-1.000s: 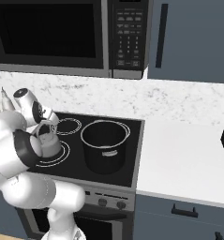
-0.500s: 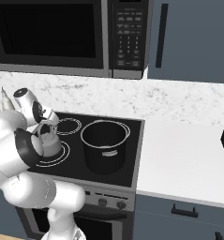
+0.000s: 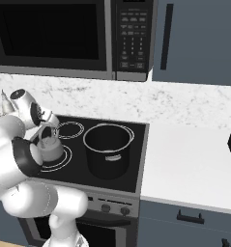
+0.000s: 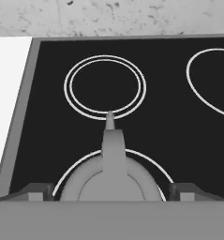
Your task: Pick the kettle from the counter and place it on a stove burner. Then turn the burner on.
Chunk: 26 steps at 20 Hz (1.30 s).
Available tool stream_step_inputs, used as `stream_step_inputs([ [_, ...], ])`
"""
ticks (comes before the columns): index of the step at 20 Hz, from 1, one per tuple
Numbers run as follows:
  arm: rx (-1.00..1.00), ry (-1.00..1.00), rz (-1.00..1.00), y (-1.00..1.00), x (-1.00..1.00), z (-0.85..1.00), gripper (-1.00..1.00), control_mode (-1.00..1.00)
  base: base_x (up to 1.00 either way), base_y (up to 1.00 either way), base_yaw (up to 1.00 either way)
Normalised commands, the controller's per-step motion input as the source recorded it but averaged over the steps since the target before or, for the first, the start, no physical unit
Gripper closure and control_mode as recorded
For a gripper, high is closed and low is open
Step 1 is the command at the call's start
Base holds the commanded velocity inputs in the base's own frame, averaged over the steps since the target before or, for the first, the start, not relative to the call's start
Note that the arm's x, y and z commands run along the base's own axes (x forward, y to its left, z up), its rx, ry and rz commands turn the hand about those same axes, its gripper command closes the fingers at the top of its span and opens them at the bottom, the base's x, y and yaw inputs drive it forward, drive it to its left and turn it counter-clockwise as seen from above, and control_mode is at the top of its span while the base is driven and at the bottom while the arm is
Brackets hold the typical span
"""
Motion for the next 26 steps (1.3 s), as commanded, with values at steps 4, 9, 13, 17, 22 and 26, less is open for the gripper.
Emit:
stream_step_inputs([
  [4, 0.0, -0.37, 0.04, 0.01, -0.99, 0.4, -1.0, -1.0, 0.0, 0.0, 0.0],
  [9, -0.07, -0.33, 0.12, 0.09, -1.0, -0.11, -1.0, -1.0, 0.0, 0.0, 0.0],
  [13, -0.19, -0.13, 0.13, 0.27, -1.0, -0.82, -1.0, -1.0, 0.0, 0.0, 0.0],
  [17, -0.32, -0.08, 0.13, 0.39, -1.0, -1.0, -1.0, -1.0, 0.0, 0.0, 0.0],
  [22, -0.37, -0.1, 0.12, 0.62, -1.0, -1.0, -1.0, -1.0, 0.0, 0.0, 0.0],
  [26, -0.11, -0.39, 0.12, 0.46, -0.81, -0.87, -1.0, -1.0, 0.0, 0.0, 0.0],
])
